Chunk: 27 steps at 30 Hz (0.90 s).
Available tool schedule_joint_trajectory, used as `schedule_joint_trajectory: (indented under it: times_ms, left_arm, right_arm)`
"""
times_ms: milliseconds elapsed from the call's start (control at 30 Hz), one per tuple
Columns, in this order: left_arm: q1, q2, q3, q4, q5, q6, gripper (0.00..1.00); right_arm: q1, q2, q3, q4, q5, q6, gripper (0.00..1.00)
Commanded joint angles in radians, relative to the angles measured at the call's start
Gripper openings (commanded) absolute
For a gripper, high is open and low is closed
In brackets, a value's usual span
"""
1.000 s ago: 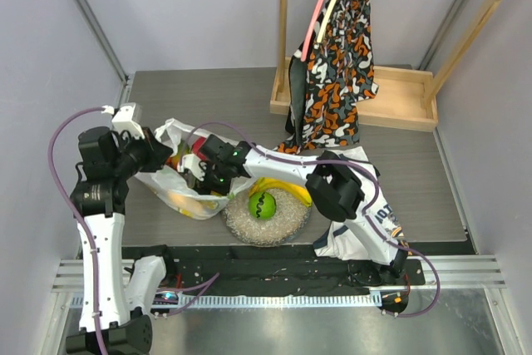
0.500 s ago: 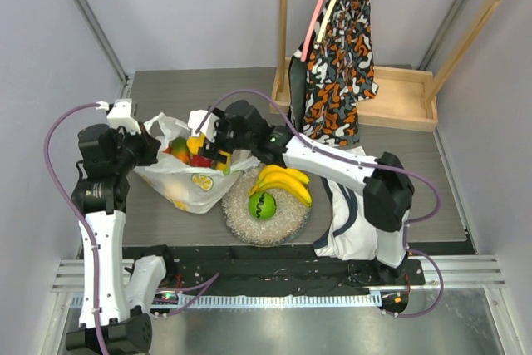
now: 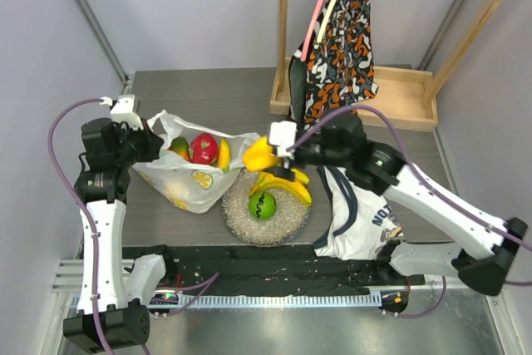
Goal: Take the fake fruits out of the plastic bag
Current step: Place the fake fruit on the plate.
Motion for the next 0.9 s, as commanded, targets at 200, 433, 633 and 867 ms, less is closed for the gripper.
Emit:
schedule_joint_trajectory:
  times_ms: [200, 433, 633, 867]
  left_arm:
    - [0.005, 0.015, 0.025, 0.058, 0.040, -0.024, 0.01]
    - [0.005, 0.018, 0.033, 0.021, 0.031, 0.000, 0.02]
    - [0.007, -0.005, 0.030, 0.005, 0.034, 0.010, 0.04]
    - [0.005, -0.032, 0.031, -0.071, 0.055, 0.045, 0.07]
  right_arm:
    - [-0.048, -0.109, -0.349, -0.328, -0.087, -0.223, 0.31]
    - [-0.050, 0.042, -0.385, -0.280, -0.103, -0.350, 0.33]
    - [-0.050, 0.068, -0.404, -0.227, -0.099, -0.368, 0.73]
    - [-0.054, -0.026, -0.330, -0.259, -0.043, -0.386, 1.00]
